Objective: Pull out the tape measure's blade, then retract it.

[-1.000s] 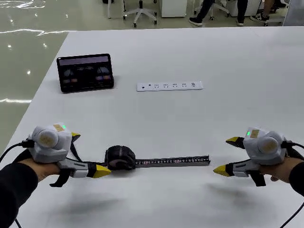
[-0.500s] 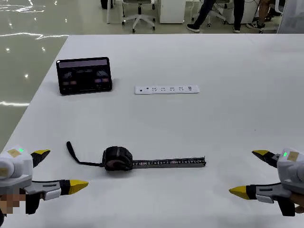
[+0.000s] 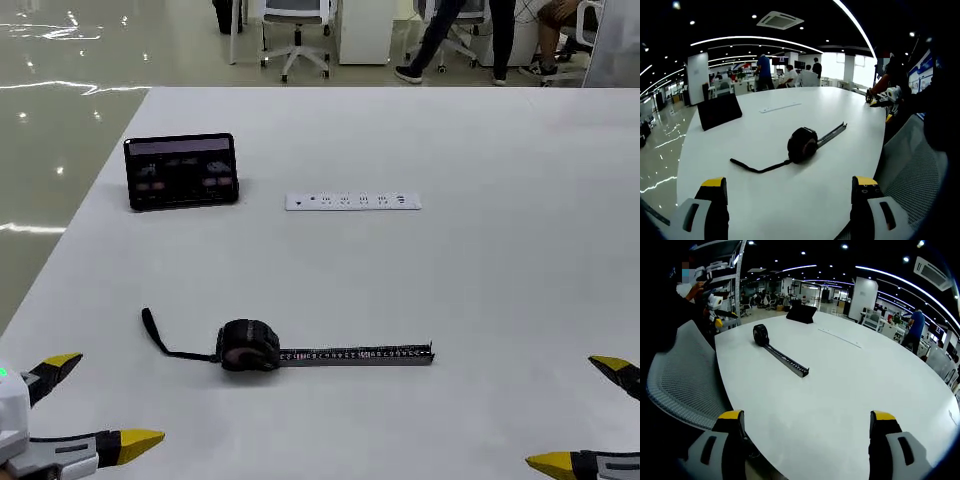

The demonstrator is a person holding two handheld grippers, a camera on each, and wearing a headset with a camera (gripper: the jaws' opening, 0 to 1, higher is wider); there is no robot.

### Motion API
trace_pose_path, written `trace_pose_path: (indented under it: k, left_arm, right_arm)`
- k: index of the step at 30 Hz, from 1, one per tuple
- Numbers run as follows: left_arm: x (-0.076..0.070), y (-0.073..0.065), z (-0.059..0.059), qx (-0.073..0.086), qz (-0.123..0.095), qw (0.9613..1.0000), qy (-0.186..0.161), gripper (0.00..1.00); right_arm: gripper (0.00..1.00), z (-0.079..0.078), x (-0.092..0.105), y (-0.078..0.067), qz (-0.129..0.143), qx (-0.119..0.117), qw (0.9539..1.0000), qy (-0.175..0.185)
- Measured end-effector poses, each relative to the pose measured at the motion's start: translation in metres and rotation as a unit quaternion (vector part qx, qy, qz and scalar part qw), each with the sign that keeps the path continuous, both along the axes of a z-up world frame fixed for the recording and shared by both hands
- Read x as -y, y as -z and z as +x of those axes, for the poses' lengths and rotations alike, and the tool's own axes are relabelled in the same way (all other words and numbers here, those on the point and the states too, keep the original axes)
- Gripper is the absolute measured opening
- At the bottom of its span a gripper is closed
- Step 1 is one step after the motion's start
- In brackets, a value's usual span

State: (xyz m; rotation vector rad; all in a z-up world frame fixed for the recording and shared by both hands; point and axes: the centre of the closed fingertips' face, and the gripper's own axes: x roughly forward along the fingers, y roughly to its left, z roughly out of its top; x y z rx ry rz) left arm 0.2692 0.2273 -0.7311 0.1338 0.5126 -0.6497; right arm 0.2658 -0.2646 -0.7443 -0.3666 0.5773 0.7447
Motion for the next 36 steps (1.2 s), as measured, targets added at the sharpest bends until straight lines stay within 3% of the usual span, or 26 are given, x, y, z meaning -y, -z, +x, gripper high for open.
trace_pose_path:
  k: [6,15,30,36]
  left_arm:
    - [-0.008,0.004,-0.001,-0.001,0.007,1.0,-0.005,1.0]
    - [-0.017,-0.009,0.0,0.012,0.013,0.9998,-0.01,1.0]
    - [-0.019,-0.007,-0.004,0.008,0.014,0.9998,-0.014,1.0]
    - [-0.02,-0.003,-0.003,-0.002,0.01,0.9997,-0.022,1.0]
  right_arm:
    - [1.0,0.003,0.001,-0.002,0.003,-0.002,1.0,0.005]
    - [1.0,0.01,-0.01,-0.007,0.003,0.0,0.9999,-0.01]
    - [1.0,0.012,-0.008,-0.005,-0.002,-0.002,0.9999,-0.016]
    - [1.0,0.012,-0.007,-0.004,-0.003,-0.004,0.9998,-0.019]
